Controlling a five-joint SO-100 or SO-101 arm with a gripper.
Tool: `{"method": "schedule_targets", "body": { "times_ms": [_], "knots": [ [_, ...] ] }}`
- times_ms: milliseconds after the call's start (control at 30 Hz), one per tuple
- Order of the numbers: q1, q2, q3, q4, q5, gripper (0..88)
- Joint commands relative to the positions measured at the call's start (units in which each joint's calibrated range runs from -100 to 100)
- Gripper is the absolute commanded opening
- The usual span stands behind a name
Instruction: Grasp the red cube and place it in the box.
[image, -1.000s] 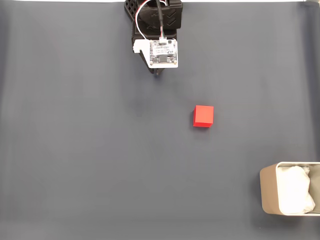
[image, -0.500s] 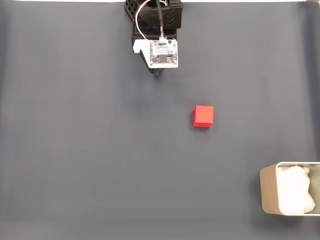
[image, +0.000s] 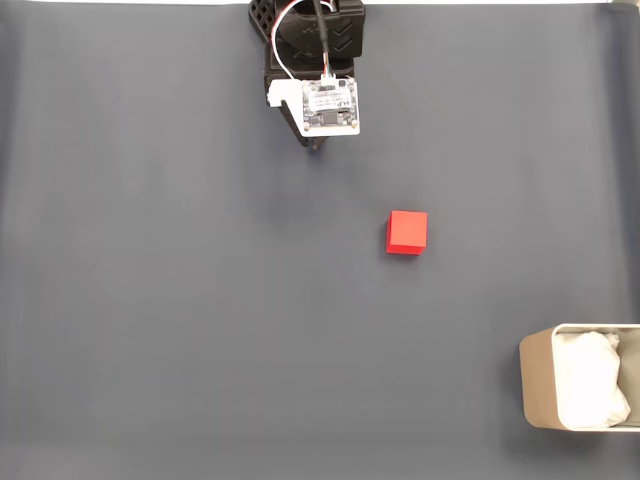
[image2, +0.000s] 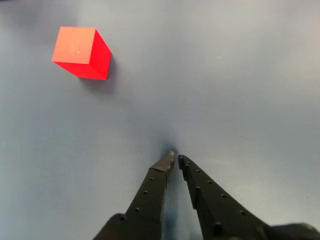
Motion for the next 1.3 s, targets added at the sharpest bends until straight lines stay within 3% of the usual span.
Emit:
{"method": "schedule_targets", "body": {
  "times_ms": [0,667,1267],
  "knots": [
    [0.8,0.1,0.5,-3.2,0.0,0.0],
    [1.7,5.5,-5.0,-22.7,-1.8,0.0],
    [1.8,22.0,-24.4,-21.1,-1.2,0.3]
  ]
}}
